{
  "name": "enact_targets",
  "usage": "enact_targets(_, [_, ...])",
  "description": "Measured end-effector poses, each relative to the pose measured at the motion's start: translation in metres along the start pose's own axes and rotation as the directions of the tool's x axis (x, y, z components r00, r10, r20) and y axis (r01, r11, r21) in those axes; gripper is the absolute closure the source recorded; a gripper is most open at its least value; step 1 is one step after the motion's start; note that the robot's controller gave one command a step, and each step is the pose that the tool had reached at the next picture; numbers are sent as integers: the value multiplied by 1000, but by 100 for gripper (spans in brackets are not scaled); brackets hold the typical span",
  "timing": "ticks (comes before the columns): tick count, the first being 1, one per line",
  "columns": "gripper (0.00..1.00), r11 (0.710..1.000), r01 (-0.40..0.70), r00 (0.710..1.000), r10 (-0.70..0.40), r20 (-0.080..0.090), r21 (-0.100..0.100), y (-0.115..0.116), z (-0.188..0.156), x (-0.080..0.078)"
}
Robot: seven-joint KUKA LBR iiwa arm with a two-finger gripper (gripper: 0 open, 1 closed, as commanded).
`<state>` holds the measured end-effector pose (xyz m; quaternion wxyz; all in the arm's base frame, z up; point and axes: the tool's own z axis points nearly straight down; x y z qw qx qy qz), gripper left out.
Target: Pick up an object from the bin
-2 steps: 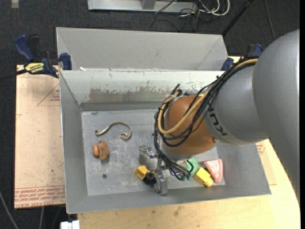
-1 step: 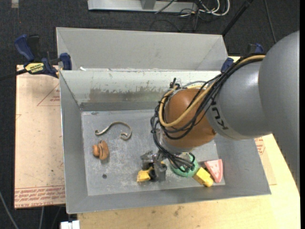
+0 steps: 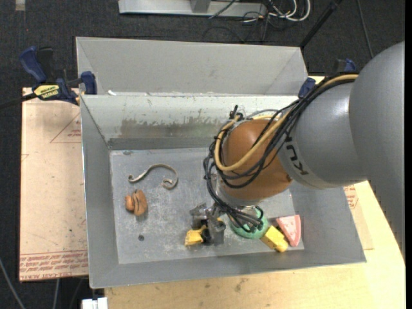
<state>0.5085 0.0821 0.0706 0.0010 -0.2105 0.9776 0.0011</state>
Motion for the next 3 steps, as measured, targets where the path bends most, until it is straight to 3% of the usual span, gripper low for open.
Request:
enact_targets(2, [100, 1000, 0, 1000, 0, -10, -2, 1, -28, 3])
enact_targets(3, [100, 1000, 0, 1000, 0, -1, 0, 0, -47, 1])
